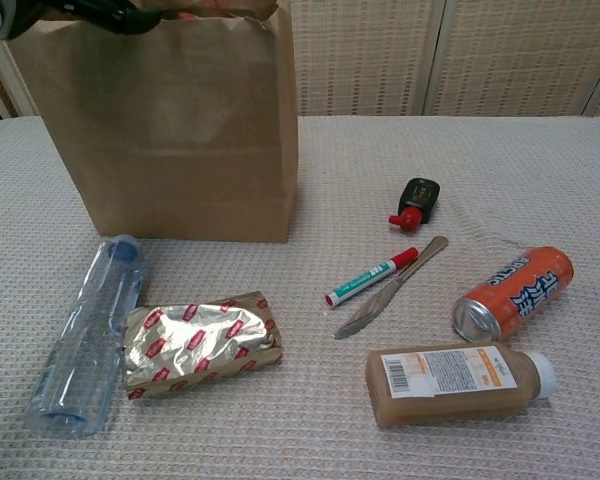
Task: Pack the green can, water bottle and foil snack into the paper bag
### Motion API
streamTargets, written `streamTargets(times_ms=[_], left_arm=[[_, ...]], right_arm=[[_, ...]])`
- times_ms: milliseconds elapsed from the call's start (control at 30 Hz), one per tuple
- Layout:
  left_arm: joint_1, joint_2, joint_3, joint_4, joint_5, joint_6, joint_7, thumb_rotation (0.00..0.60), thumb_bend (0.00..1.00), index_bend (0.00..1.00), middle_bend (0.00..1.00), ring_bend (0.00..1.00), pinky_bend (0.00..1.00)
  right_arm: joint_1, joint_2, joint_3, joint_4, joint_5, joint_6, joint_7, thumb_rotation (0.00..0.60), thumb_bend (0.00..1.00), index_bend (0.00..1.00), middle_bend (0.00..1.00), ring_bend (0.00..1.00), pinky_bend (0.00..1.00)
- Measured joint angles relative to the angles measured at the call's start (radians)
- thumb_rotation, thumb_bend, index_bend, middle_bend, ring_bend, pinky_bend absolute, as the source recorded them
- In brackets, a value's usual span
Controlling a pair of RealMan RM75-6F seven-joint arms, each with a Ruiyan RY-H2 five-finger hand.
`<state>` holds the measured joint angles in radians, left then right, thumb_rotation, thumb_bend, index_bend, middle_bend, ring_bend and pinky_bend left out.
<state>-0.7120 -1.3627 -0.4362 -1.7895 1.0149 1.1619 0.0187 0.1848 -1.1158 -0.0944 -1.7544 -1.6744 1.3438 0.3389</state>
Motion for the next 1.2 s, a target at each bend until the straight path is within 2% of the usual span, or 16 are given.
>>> streamTargets(times_ms=[67,133,200,267,300,367,467,700,833,933,967,1033,1067,1100,1133,1200], left_arm=[[0.006,0.002,-0.001,0.0,0.006,0.012,-0.008,0.6,0.41,0.11,0.03,0.05,0.22],[0.014,0.0,-0.006,0.002,0.019,0.035,-0.027,0.6,0.45,0.2,0.12,0.13,0.3],[0.024,-0.006,-0.011,0.007,0.034,0.068,-0.045,0.6,0.53,0.38,0.34,0.31,0.47],[0.039,-0.014,-0.017,0.018,0.06,0.119,-0.066,0.6,0.57,0.53,0.55,0.5,0.61],[0.047,-0.017,-0.018,0.025,0.074,0.142,-0.077,0.6,0.58,0.58,0.62,0.57,0.66],[0.071,-0.016,-0.018,0.043,0.115,0.191,-0.102,0.6,0.59,0.63,0.67,0.62,0.7],[0.119,0.006,-0.001,0.074,0.173,0.228,-0.137,0.6,0.59,0.64,0.68,0.63,0.7],[0.205,0.083,0.106,0.189,0.311,0.256,-0.186,0.6,0.6,0.64,0.67,0.63,0.69],[0.234,0.107,0.199,0.332,0.453,0.281,-0.196,0.6,0.59,0.62,0.65,0.61,0.68],[0.245,0.111,0.273,0.481,0.586,0.316,-0.192,0.6,0.55,0.53,0.57,0.54,0.62],[0.247,0.11,0.297,0.532,0.63,0.329,-0.189,0.6,0.53,0.47,0.5,0.47,0.55],[0.248,0.106,0.356,0.656,0.74,0.357,-0.177,0.6,0.46,0.27,0.3,0.24,0.34],[0.247,0.103,0.383,0.71,0.79,0.368,-0.168,0.6,0.42,0.14,0.17,0.11,0.21],[0.245,0.1,0.41,0.763,0.84,0.378,-0.157,0.6,0.39,0.05,0.07,0.03,0.11],[0.24,0.094,0.445,0.826,0.907,0.392,-0.138,0.6,0.37,0.01,0.02,0.0,0.07],[0.226,0.084,0.497,0.897,1.001,0.408,-0.1,0.6,0.35,0.0,0.0,0.0,0.03]], right_arm=[[0.0,0.0,0.0,0.0,0.0,0.0,-0.001,0.6,0.0,0.0,0.0,0.0,0.0],[-0.001,0.0,-0.001,0.001,-0.001,0.001,-0.002,0.6,0.0,0.0,0.0,0.0,0.0],[-0.002,0.0,0.0,0.001,-0.001,0.002,-0.003,0.6,0.0,0.0,0.0,0.0,0.0],[-0.002,-0.001,0.001,0.002,0.001,0.003,-0.004,0.6,0.0,0.0,0.0,0.0,0.0],[-0.002,-0.001,0.001,0.002,0.002,0.002,-0.005,0.6,0.0,0.0,0.0,0.0,0.0],[-0.002,-0.001,0.001,0.001,0.004,0.001,-0.006,0.6,0.0,0.0,0.0,0.0,0.0],[-0.003,-0.001,0.001,0.0,0.004,0.001,-0.008,0.6,0.0,0.0,0.0,0.0,0.0],[-0.003,0.0,0.0,-0.001,0.009,-0.005,-0.014,0.6,0.0,0.0,0.0,0.0,0.0],[-0.002,-0.002,0.0,-0.001,0.009,-0.008,-0.019,0.6,0.0,0.0,0.0,0.0,0.0],[-0.002,-0.003,0.0,-0.001,0.01,-0.011,-0.024,0.6,0.0,0.0,0.0,0.0,0.0],[-0.002,-0.004,0.0,0.0,0.01,-0.011,-0.026,0.6,0.0,0.0,0.0,0.0,0.0],[-0.002,-0.005,0.0,0.0,0.01,-0.012,-0.029,0.6,0.0,0.0,0.0,0.0,0.0],[-0.002,-0.006,0.0,0.0,0.01,-0.012,-0.031,0.6,0.0,0.0,0.0,0.0,0.0],[-0.002,-0.006,-0.001,0.0,0.01,-0.013,-0.033,0.6,0.0,0.0,0.0,0.0,0.0],[-0.002,-0.007,-0.001,0.0,0.01,-0.014,-0.035,0.6,0.0,0.0,0.0,0.0,0.0],[-0.002,-0.008,-0.002,0.0,0.01,-0.016,-0.037,0.6,0.0,0.0,0.0,0.0,0.0]])
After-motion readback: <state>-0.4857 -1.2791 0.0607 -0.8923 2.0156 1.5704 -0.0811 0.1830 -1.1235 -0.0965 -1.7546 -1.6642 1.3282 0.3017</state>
